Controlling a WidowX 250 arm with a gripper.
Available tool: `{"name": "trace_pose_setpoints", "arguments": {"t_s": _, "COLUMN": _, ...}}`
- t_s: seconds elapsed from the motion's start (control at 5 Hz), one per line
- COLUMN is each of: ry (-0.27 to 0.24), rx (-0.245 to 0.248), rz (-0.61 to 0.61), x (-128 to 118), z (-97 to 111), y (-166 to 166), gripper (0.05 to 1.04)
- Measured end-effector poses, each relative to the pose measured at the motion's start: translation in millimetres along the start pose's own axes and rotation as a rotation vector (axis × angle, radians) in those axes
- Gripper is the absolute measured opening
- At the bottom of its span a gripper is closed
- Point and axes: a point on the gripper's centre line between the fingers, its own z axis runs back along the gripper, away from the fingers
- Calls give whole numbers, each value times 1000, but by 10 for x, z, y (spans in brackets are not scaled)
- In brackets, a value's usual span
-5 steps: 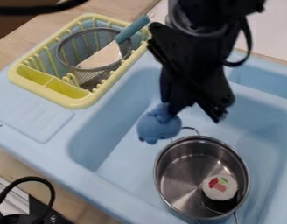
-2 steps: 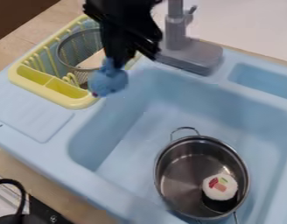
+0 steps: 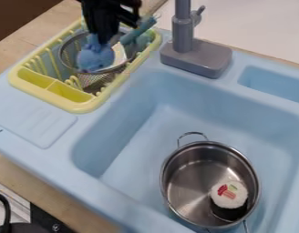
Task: Move the blue object to the upper left basket
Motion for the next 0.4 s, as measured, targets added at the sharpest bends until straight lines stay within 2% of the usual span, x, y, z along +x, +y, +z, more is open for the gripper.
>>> {"name": "trace_pose_setpoints", "arguments": {"t_s": 0.4, "ry": -17, "rx": 24, "rz": 58, "x": 182, "z": -146, "y": 219, "gripper": 55}}
